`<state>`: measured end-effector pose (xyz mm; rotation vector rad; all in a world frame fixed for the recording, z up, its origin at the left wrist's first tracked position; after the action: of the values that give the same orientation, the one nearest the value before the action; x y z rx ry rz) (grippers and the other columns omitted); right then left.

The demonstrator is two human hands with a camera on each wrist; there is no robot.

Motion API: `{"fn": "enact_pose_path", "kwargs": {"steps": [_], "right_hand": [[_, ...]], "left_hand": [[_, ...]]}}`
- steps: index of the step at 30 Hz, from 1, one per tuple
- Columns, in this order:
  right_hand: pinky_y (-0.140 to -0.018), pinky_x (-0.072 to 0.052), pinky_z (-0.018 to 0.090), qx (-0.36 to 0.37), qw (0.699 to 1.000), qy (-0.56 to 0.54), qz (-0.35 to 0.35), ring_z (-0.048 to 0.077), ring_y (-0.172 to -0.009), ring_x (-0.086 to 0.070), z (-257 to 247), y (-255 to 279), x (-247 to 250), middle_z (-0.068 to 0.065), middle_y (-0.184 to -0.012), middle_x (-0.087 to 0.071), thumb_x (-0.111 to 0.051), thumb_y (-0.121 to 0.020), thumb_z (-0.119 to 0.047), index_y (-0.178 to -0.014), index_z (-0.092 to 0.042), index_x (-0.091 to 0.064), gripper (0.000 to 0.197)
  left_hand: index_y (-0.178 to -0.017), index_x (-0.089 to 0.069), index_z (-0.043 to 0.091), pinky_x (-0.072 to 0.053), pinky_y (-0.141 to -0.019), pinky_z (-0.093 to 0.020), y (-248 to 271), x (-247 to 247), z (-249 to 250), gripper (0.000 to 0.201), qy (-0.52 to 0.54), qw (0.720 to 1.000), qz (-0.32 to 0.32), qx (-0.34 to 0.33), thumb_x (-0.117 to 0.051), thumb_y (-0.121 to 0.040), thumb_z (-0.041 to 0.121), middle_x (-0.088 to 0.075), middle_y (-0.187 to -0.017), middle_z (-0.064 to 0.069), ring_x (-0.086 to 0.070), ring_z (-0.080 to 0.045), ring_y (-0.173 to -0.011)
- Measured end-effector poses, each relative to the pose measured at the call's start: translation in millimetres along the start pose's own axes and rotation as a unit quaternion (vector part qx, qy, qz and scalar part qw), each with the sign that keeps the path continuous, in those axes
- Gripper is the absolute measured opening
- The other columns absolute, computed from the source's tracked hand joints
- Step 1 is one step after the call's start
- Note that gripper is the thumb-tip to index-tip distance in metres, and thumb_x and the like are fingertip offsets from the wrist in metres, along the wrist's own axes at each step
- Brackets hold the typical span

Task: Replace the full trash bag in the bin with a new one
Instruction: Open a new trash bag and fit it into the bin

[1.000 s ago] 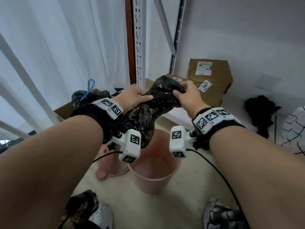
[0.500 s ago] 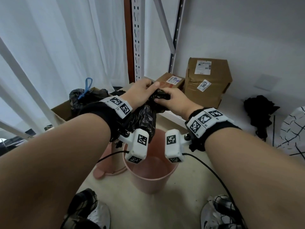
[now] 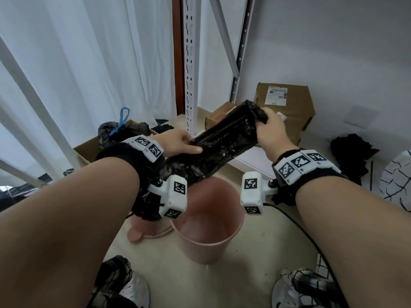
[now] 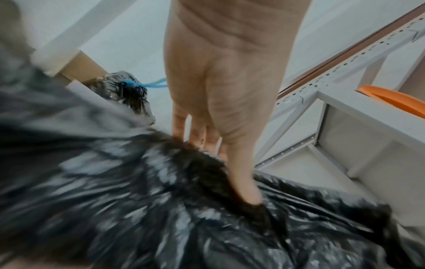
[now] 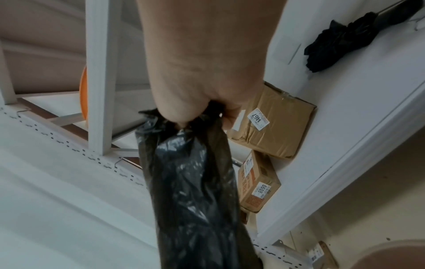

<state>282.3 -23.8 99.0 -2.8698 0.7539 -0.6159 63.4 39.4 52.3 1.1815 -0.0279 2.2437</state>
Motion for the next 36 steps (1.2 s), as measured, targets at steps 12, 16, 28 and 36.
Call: {"fn": "enact_pose_path", "kwargs": {"steps": [12,16,28,36], "right_hand": [[-0.074,-0.041,0.022,-0.003,0.987,0.023,0.16,0.014,-0.087,-0.054,-3.2,0.4,16.5,-0.004,-0.088,-0.055,-0.058,-0.089,-0.015,-0.092,-0.016,-0.051,0.007],[-0.062,-0.042,0.016,-0.004,0.991,0.042,0.131,0.015,-0.079,-0.056,1.8,0.5,12.6,0.002,-0.093,-0.057,-0.057,-0.09,-0.022,-0.084,-0.017,-0.048,0.012],[-0.087,-0.057,0.04,0.012,0.983,-0.106,-0.148,0.024,-0.1,-0.068,-22.1,10.4,-54.5,0.011,-0.107,-0.07,-0.077,-0.073,-0.041,-0.112,-0.01,-0.063,0.051],[-0.085,-0.053,0.053,0.043,0.997,-0.001,-0.071,0.031,-0.075,-0.062,-20.7,0.4,-37.5,0.019,-0.078,-0.065,-0.054,-0.091,-0.013,-0.081,0.009,-0.067,0.027]], "left_hand": [[-0.099,-0.069,0.002,-0.05,-0.097,-0.036,-2.0,-16.6,42.0,0.019,0.065,0.994,-0.063,-0.056,-0.063,-0.089,0.017,-0.072,-0.101,-0.015,-0.068,-0.028,-0.097],[-0.107,-0.066,-0.001,-0.049,-0.098,-0.043,-9.4,15.9,11.4,0.026,0.152,0.978,0.138,0.02,-0.062,-0.089,0.018,-0.069,-0.108,-0.02,-0.065,-0.033,-0.102],[-0.108,-0.064,0.008,-0.055,-0.084,-0.026,-3.7,-3.1,67.4,0.026,0.473,0.874,0.009,-0.105,-0.041,-0.101,0.018,-0.071,-0.106,-0.009,-0.07,-0.017,-0.098],[-0.095,-0.065,0.002,-0.058,-0.072,-0.025,2.1,25.5,53.7,0.011,0.414,0.886,0.174,-0.117,-0.06,-0.091,0.011,-0.068,-0.089,-0.01,-0.067,-0.013,-0.076]]}}
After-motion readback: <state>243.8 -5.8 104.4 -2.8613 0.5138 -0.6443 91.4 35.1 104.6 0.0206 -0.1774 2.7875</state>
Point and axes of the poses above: each hand's wrist, its own y-axis away from the middle knuckle, its own x-axis out of the back of the hand, z = x × y, the point moved 8 cm from there along -y, towards the middle knuckle
